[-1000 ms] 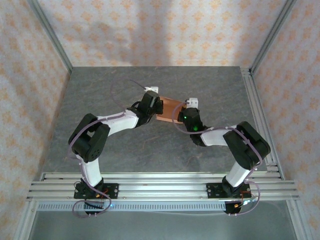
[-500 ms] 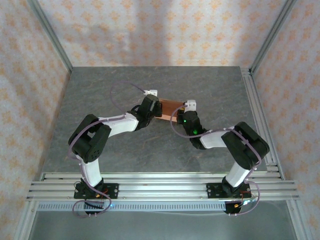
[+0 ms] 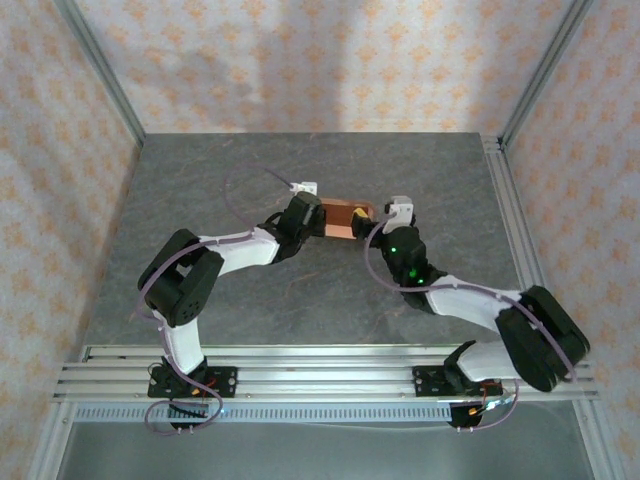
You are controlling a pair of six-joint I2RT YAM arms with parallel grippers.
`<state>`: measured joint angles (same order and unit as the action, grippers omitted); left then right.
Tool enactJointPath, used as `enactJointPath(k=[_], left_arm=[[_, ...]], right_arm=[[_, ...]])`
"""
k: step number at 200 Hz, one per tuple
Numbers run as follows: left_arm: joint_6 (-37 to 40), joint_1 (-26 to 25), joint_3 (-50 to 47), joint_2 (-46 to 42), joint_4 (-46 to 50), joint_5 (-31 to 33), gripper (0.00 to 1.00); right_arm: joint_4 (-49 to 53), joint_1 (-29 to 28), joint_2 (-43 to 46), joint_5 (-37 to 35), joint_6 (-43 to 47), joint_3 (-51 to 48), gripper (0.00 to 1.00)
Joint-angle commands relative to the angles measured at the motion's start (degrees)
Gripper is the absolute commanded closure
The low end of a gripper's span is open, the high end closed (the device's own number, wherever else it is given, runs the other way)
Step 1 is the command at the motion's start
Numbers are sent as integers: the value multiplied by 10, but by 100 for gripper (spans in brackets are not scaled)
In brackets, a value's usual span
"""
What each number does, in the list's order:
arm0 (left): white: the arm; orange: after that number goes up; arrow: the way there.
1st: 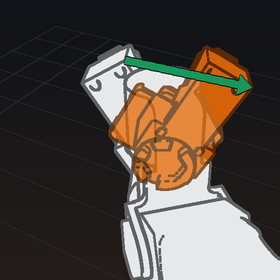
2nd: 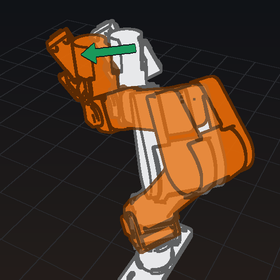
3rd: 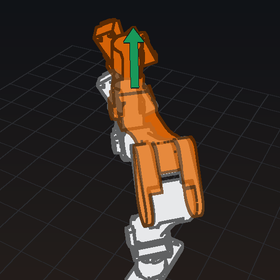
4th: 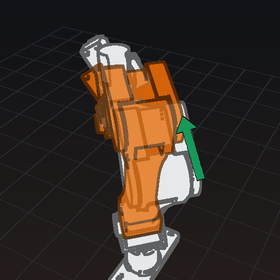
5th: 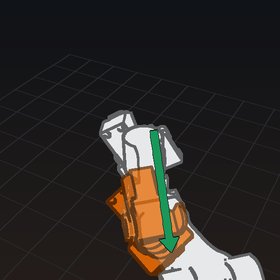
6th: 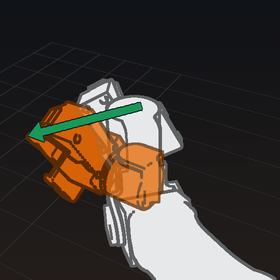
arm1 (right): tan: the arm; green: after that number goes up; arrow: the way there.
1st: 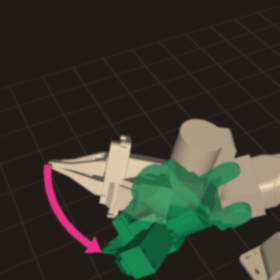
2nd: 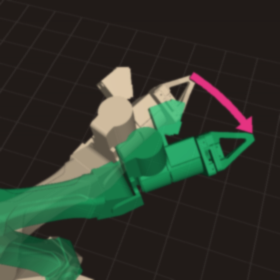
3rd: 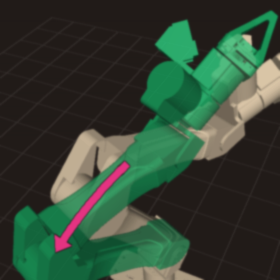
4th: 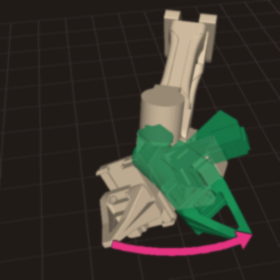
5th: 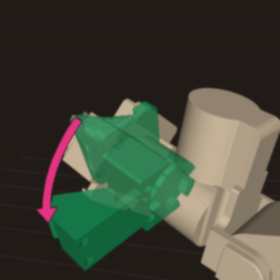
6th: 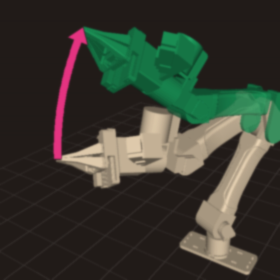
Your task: Fold the paper box
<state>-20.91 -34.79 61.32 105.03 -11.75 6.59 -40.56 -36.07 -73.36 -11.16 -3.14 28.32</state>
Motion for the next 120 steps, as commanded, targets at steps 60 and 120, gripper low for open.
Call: enactJointPath(k=[60,120], left_arm=[[32,-27,-38,-37,13,52,92],[59,-44,-84,-83,2,42,52]], right_arm=[[291,-1,73,-90,-123,116,8],[371,38,4,-22,-207,190,8]])
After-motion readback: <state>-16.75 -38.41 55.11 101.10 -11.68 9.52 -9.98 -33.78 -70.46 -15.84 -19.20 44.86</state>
